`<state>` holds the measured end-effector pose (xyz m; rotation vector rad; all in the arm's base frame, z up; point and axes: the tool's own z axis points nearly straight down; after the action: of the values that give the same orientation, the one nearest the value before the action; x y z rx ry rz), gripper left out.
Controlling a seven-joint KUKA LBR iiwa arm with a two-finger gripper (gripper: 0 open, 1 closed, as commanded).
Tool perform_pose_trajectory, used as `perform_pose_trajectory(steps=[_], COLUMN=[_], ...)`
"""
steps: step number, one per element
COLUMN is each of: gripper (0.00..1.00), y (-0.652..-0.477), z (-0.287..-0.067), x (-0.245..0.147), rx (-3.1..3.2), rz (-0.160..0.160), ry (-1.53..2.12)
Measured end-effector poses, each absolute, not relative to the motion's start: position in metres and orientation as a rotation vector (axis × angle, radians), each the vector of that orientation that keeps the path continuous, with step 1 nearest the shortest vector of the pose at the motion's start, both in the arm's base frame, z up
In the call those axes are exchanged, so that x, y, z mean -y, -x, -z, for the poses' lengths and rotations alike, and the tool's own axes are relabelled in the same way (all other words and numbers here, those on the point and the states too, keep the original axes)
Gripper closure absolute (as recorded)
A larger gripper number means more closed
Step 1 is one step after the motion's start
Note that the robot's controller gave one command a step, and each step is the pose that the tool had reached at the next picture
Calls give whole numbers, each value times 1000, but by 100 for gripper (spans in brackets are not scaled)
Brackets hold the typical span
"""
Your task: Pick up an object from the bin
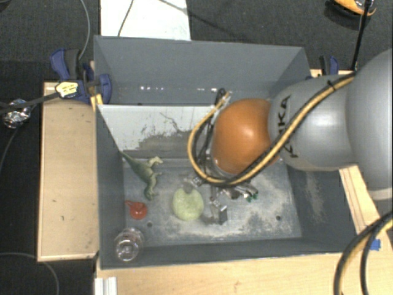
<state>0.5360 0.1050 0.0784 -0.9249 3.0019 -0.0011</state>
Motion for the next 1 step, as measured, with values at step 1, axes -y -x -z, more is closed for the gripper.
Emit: perform_pose_trajectory(steps=[1], gripper=[100], y=[-542], z=[-73], x=[-121], rx=[-3039], rz=[0], ry=[767])
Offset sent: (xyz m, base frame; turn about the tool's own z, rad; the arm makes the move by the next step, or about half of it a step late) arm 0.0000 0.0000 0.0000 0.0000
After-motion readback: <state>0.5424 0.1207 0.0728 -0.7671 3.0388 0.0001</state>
